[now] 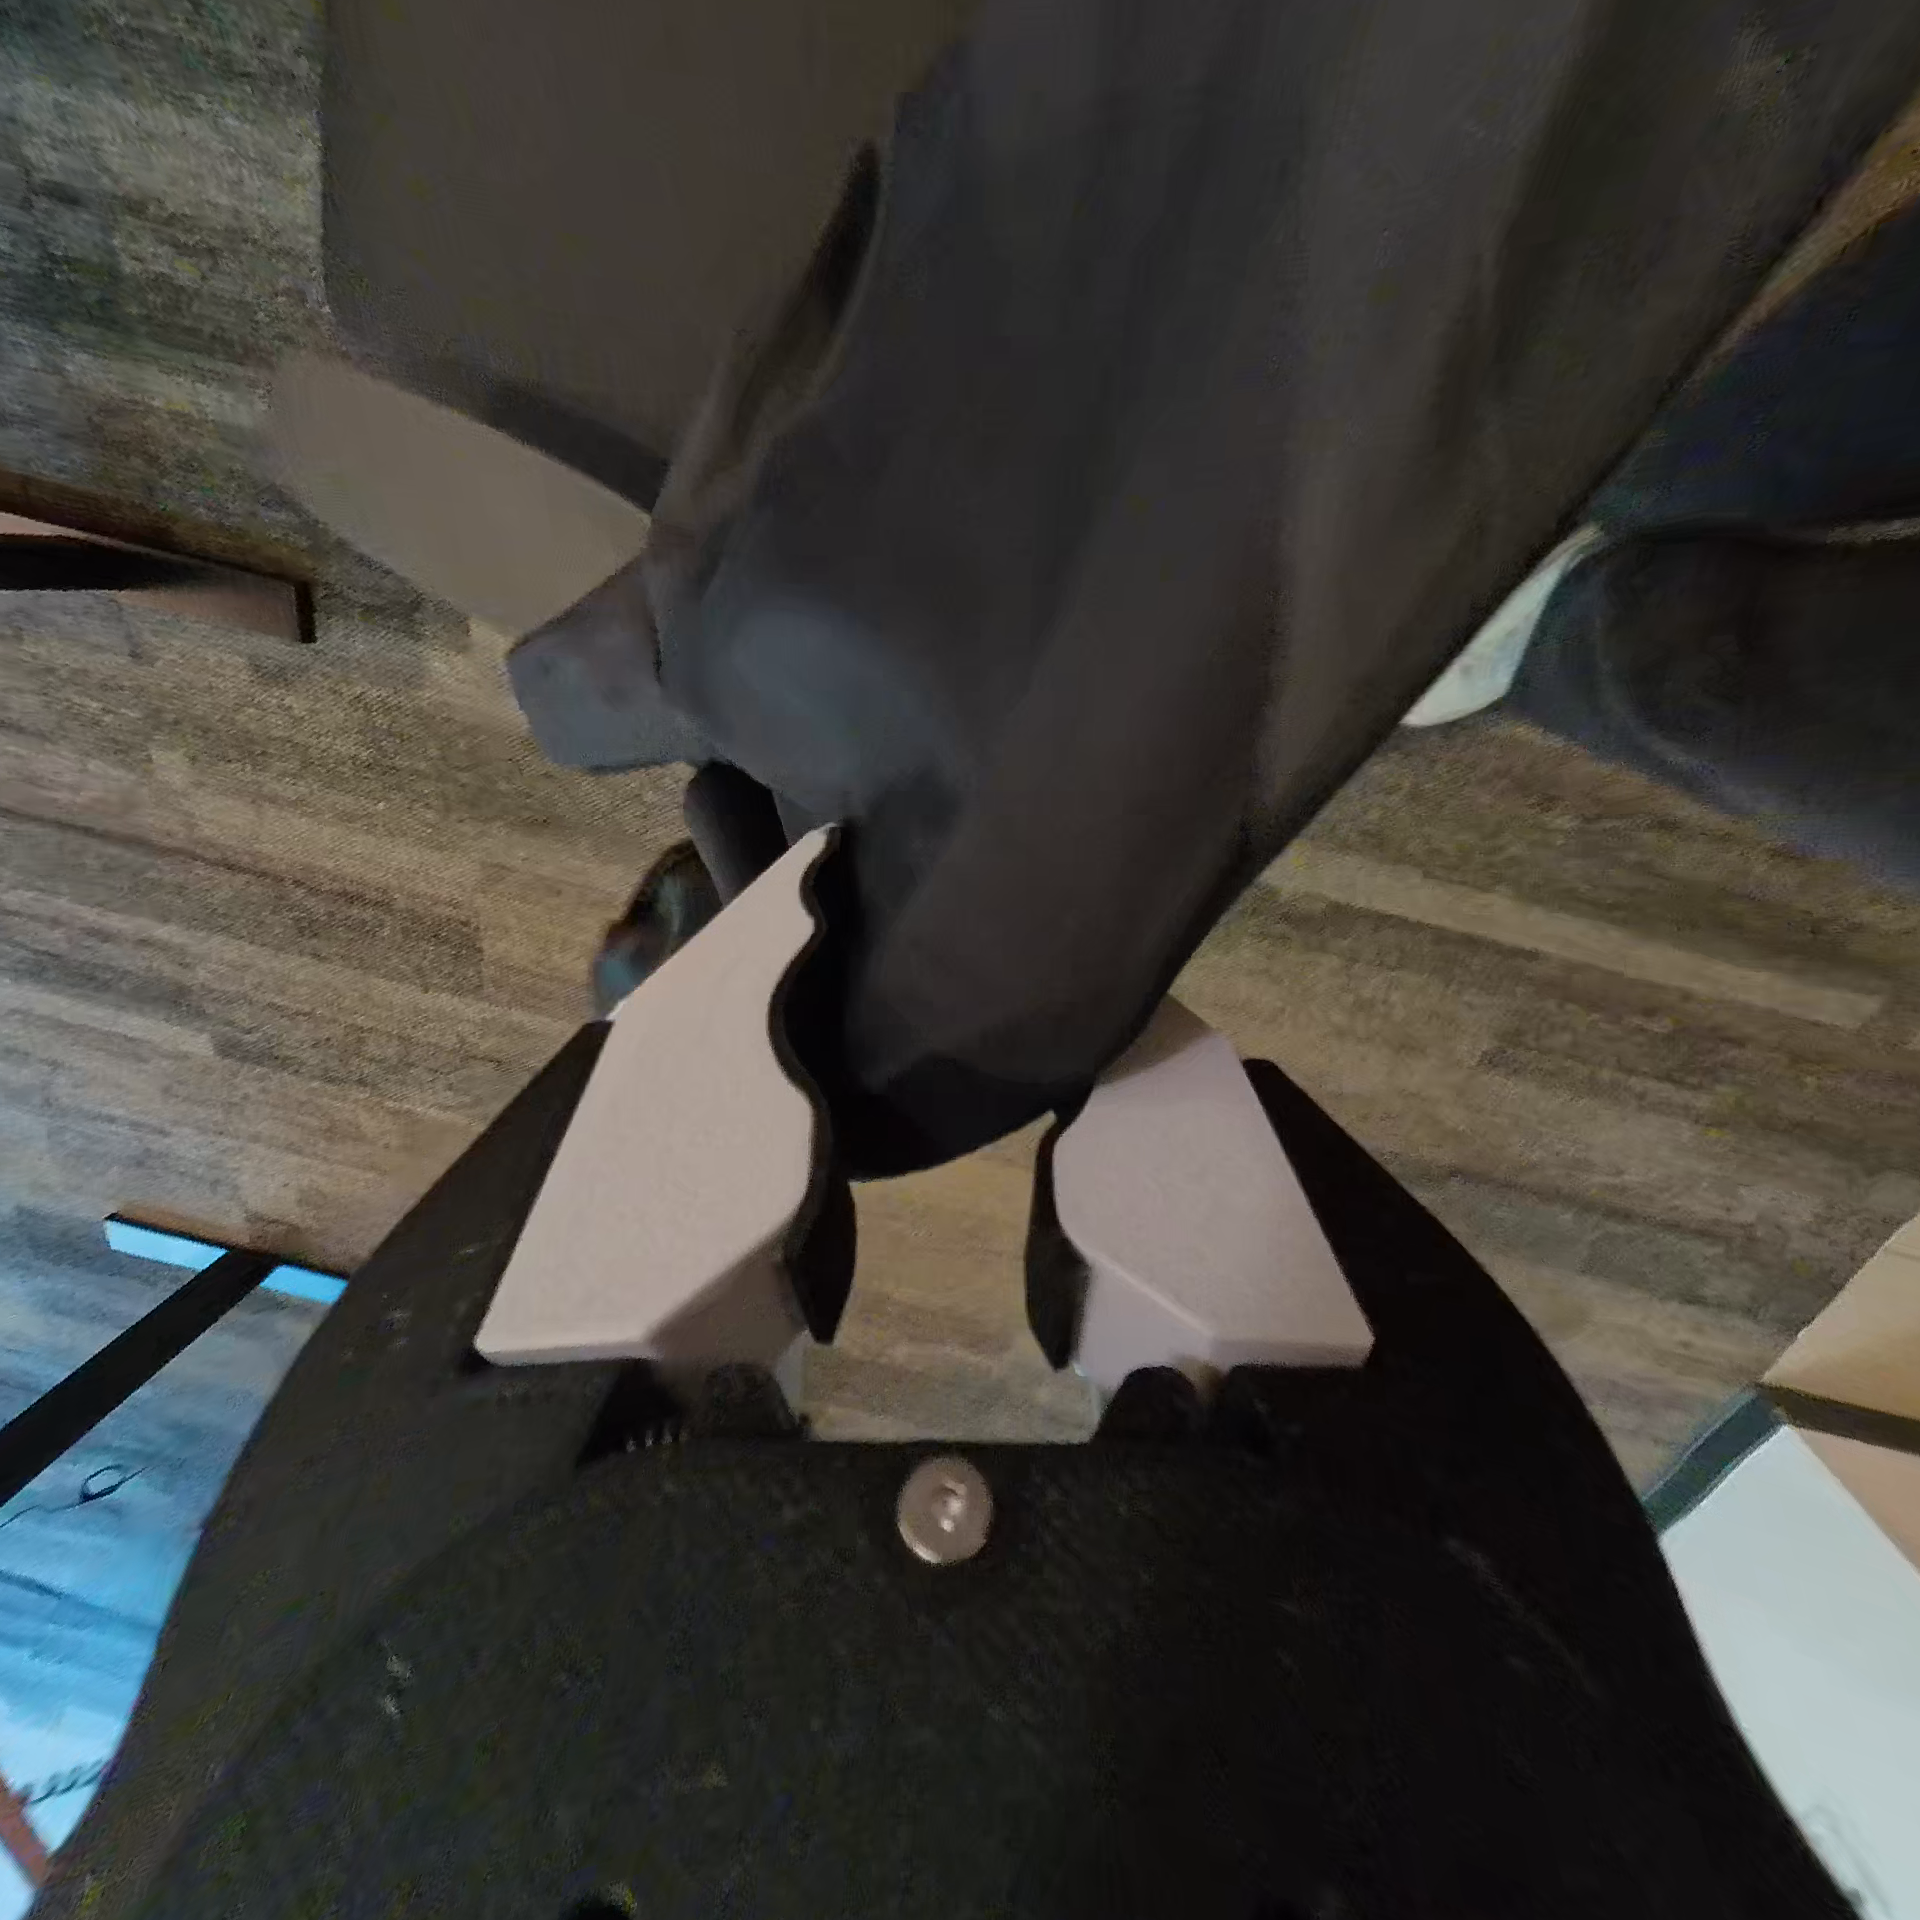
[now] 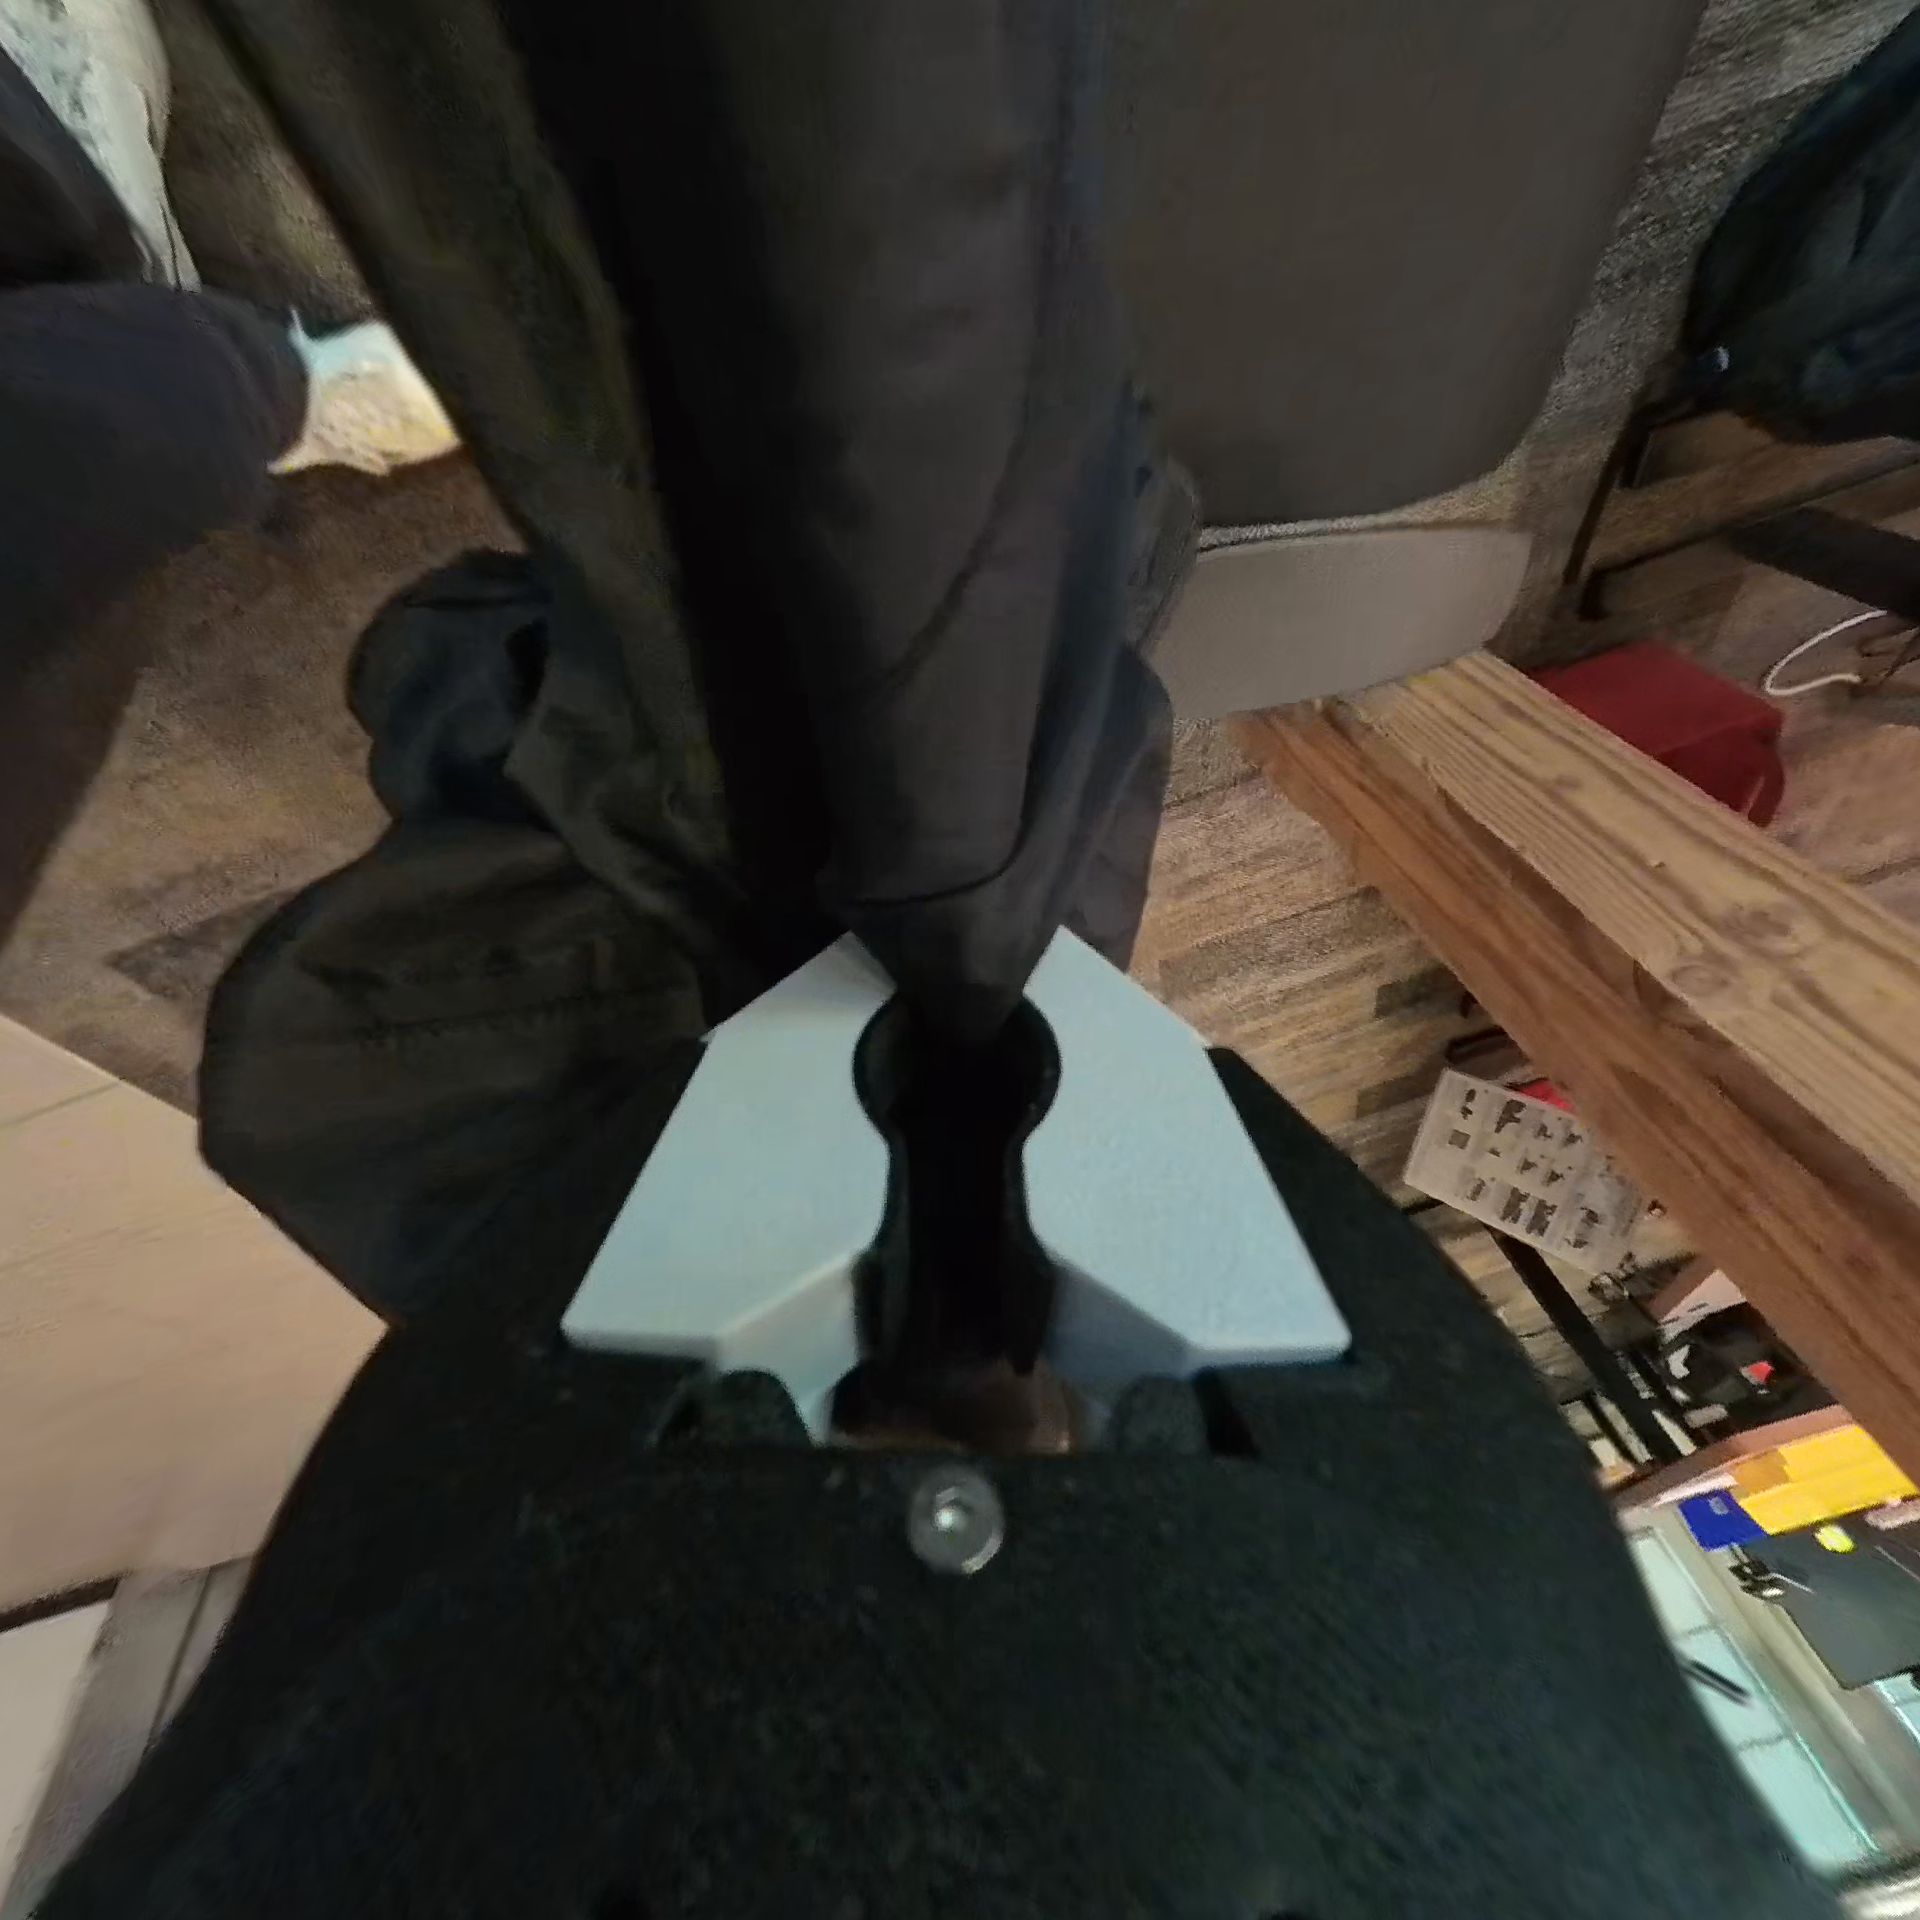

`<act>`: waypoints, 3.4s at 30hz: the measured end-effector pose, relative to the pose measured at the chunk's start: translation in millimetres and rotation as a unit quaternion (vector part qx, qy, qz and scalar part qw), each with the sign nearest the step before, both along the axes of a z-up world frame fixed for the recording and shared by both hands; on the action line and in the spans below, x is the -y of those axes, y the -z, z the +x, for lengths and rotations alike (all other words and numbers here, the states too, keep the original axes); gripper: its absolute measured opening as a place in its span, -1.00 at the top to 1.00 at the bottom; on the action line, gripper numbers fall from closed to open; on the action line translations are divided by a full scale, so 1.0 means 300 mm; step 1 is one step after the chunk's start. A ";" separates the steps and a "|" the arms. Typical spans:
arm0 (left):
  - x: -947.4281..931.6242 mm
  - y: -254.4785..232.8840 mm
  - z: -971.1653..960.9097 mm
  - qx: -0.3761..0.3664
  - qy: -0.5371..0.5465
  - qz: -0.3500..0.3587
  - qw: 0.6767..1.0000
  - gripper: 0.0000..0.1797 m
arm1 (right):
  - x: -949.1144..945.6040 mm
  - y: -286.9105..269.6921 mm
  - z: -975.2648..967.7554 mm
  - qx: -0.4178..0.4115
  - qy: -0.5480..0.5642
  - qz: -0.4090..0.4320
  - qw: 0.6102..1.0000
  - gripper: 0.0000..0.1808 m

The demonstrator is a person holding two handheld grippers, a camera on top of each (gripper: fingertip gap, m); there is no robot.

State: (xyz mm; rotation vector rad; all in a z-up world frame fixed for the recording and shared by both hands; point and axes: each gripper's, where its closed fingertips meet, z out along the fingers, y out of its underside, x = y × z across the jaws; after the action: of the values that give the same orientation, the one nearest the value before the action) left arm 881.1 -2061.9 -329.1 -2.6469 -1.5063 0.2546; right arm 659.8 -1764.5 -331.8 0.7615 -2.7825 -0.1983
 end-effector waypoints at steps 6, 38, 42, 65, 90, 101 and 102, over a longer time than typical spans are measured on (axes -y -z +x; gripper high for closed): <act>-0.380 -0.004 -0.056 -0.035 -0.031 0.030 0.998 0.69 | -0.084 -0.004 -0.349 -0.037 -0.056 0.030 0.997 0.92; 0.667 -0.092 -0.015 -0.144 -0.203 0.483 0.840 0.58 | 0.615 -0.502 -0.601 -0.313 0.322 -0.256 0.856 0.31; 0.899 -0.083 -0.162 -0.146 -0.201 0.471 0.846 0.57 | 1.051 -0.221 -0.429 -0.195 0.350 -0.360 0.842 0.40; 1.703 0.012 -1.646 -0.039 -0.019 0.458 0.888 0.55 | 2.212 0.105 -1.141 0.144 0.668 -0.508 0.524 0.44; 1.307 0.122 -2.995 0.049 -0.169 0.508 0.843 0.55 | 1.796 0.716 -2.975 0.052 0.531 -0.380 0.756 0.45; 1.195 0.079 -3.327 0.036 -0.259 0.603 0.753 0.55 | 2.086 0.315 -2.860 0.212 0.356 -0.511 0.753 0.60; 1.204 0.043 -3.352 0.035 -0.269 0.634 0.725 0.55 | 2.139 0.212 -2.811 0.236 0.316 -0.529 0.752 0.60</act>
State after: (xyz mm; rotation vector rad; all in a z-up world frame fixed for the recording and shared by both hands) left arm -124.7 -2423.0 -342.0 -1.1190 -1.5301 -0.6427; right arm -183.5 -2406.3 -395.3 -0.4908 -2.7457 1.5103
